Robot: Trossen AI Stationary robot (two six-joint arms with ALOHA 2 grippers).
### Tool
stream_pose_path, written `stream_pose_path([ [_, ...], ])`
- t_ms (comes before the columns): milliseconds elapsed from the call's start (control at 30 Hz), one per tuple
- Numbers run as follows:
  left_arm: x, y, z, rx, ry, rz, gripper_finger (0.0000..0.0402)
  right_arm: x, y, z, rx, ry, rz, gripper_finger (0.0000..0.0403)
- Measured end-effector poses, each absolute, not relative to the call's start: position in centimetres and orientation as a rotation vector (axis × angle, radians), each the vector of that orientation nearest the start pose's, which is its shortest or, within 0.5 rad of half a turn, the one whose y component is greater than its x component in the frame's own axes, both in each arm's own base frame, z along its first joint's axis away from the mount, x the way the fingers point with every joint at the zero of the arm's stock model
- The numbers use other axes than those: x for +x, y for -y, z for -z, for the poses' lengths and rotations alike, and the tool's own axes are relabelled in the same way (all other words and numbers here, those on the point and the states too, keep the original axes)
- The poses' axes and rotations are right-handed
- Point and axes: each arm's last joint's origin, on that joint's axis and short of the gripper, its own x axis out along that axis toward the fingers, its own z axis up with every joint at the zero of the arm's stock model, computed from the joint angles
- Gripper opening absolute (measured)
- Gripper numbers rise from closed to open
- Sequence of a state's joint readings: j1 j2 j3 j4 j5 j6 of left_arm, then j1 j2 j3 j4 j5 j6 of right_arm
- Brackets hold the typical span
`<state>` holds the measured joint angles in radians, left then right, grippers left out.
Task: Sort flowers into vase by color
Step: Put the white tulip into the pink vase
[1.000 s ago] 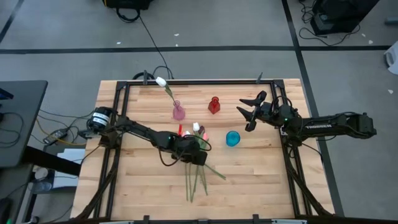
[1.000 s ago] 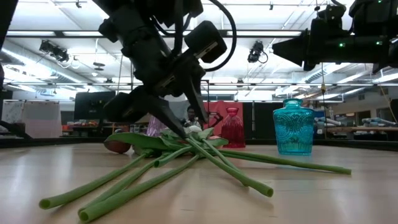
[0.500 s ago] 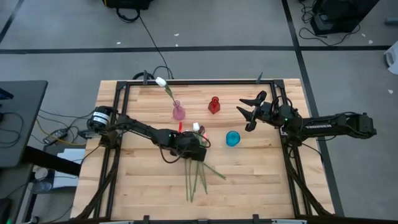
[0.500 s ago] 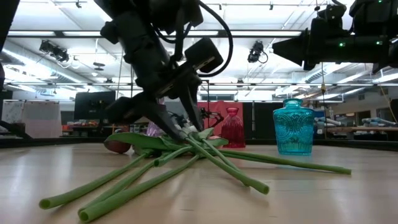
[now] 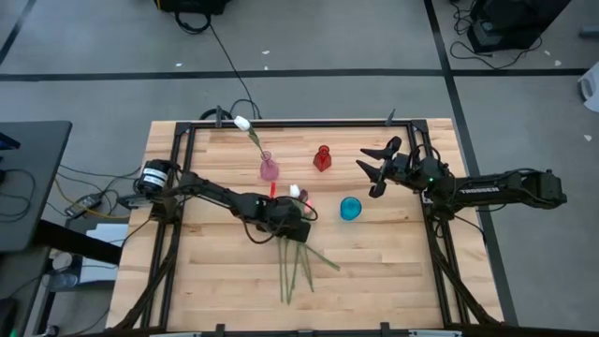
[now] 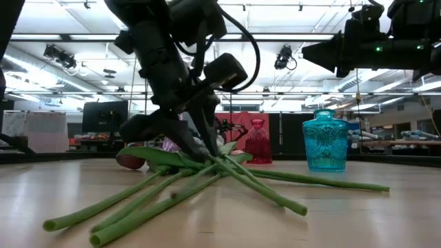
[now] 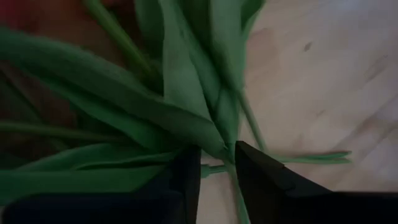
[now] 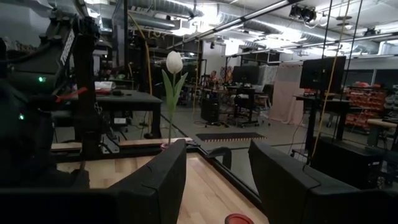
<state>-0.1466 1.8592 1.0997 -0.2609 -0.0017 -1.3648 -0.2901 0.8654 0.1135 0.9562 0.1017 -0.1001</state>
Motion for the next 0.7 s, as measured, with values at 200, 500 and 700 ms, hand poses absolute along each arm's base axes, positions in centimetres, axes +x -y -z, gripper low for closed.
stream_pose_path([
  [200, 36.7, 4.9, -14.0, -1.170, -0.928, -0.551, 0.0083, 15.6, 4.9, -20.1, -0.118, 0.184, 0.397, 0.0187],
  [500, 36.9, 4.3, -14.9, -1.073, -0.877, -0.493, 0.0014, 15.6, 4.9, -20.1, -0.122, 0.183, 0.398, 0.0187],
  [700, 36.6, 4.1, -17.9, -0.985, -0.786, -0.454, 0.0012, 15.6, 4.9, -20.0, -0.123, 0.179, 0.399, 0.0187],
])
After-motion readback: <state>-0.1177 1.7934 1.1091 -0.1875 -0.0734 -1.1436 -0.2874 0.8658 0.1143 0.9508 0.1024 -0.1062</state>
